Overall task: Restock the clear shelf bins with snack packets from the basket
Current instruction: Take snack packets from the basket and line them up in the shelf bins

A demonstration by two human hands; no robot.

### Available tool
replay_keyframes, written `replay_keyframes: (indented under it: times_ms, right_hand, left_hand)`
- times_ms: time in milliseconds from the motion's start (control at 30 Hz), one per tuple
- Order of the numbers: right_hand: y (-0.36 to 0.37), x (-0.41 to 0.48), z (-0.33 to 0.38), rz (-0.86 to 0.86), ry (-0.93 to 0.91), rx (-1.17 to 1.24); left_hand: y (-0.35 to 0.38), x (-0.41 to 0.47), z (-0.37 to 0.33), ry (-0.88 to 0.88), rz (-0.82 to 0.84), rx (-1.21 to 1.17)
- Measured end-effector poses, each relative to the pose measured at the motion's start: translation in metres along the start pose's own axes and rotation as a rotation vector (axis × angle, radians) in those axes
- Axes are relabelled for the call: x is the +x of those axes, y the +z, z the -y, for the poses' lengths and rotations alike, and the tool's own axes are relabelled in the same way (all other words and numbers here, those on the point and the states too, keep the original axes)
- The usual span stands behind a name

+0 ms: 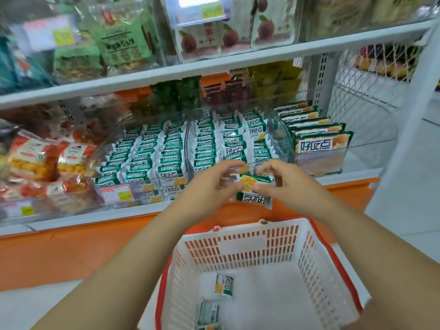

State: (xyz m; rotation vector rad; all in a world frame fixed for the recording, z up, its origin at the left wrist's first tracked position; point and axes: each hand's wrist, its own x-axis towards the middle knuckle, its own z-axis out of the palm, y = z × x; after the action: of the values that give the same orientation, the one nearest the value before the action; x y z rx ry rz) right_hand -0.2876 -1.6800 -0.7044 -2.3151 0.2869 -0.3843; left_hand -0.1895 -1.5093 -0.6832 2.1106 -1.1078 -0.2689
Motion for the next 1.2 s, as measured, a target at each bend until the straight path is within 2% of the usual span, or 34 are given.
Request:
replay_keyframes:
  times_ms: [67, 167, 333, 467, 500, 567, 667, 733, 800, 867, 933, 1000, 1100, 1200]
  right_hand:
    - [0.001, 0.005, -0.003, -0.075, -0.014, 0.041]
    - [0.001, 0.012, -0.006, -0.163, -0.02, 0.174]
    - [-0.002, 0.024, -0.013, -0.277, 0.097, 0.395]
    - [-0.005, 0.028, -0.023, -0.175, 0.22, 0.573]
    - [-0.006, 0.027, -0.026, -0.182, 0.211, 0.537]
    - [-0.011, 0.024, -0.03, -0.236, 0.151, 0.4]
    - [-0.016, 0.02, -0.033, -0.249, 0.058, 0.183]
    - [-0.016, 0.019, -0.034, -0.215, -0.001, 0.089]
    - [-0.017, 0.02, -0.034, -0.202, -0.029, 0.058]
    - [-0.018, 0.022, -0.034, -0.235, -0.022, 0.093]
    - [-0.019, 0.028, -0.04, -0.358, 0.007, 0.114]
    - [-0.02, 0.034, -0.05, -0.451, 0.099, -0.045]
    - [-0.016, 0.034, -0.067, -0.294, 0.266, -0.346]
    - [-0.012, 0.031, -0.072, -0.227, 0.26, -0.379]
  left_hand:
    - [0.001, 0.011, -0.005, 0.066, -0.008, 0.143]
    - [0.005, 0.029, -0.008, 0.056, -0.068, 0.111]
    - [0.024, 0.052, -0.011, -0.107, -0.182, -0.3]
    - [0.049, 0.058, -0.013, -0.275, -0.168, -0.733]
    - [0.054, 0.06, -0.012, -0.298, -0.152, -0.726]
    - [0.055, 0.062, -0.011, -0.26, -0.149, -0.539]
    - [0.043, 0.063, -0.021, -0.014, -0.175, -0.164]
    - [0.035, 0.067, -0.028, 0.176, -0.099, 0.175]
    - [0.03, 0.074, -0.029, 0.245, -0.04, 0.36]
    - [0.026, 0.081, -0.027, 0.244, -0.037, 0.399]
    - [0.02, 0.094, -0.026, 0.23, -0.095, 0.394]
    - [0.014, 0.113, -0.022, 0.173, -0.218, 0.343]
    - [0.014, 0.149, -0.016, 0.069, -0.314, 0.266]
    - [0.023, 0.182, -0.008, 0.002, -0.284, 0.253]
